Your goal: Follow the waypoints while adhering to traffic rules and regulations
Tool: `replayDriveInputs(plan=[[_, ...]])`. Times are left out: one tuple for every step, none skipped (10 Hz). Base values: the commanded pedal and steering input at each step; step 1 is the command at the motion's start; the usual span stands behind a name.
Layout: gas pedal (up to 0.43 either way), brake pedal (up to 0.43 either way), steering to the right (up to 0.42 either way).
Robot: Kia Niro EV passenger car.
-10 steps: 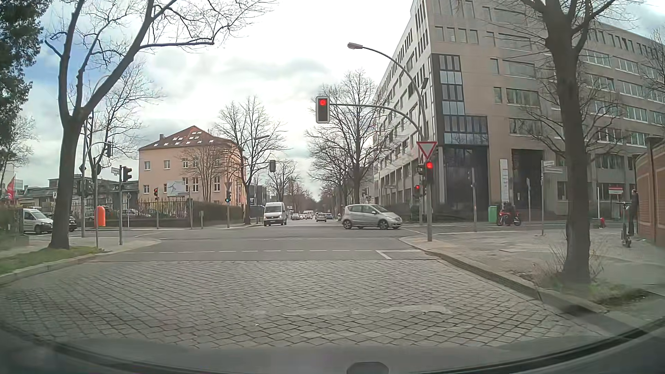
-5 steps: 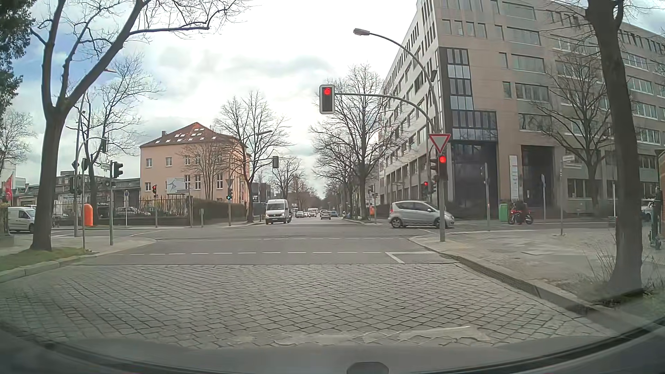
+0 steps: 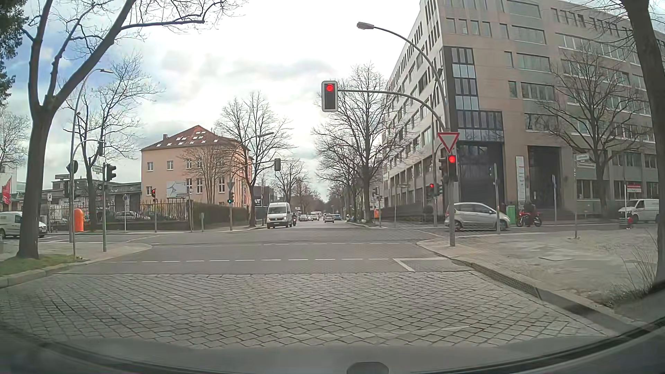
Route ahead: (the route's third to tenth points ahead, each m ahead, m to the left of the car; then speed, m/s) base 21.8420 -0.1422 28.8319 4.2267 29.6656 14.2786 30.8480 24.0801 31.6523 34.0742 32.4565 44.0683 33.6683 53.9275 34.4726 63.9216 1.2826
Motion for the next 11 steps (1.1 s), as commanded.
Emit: replayDriveInputs(plan=[[0.0,0.207,-0.048],[0.0,0.207,-0.048],[0.0,0.207,-0.048],[0.0,0.201,-0.048],[0.0,0.195,-0.048],[0.0,0.189,-0.047],[0.0,0.189,-0.045],[0.0,0.189,-0.043],[0.0,0.189,-0.04],[0.0,0.189,-0.035],[0.0,0.189,-0.029]])
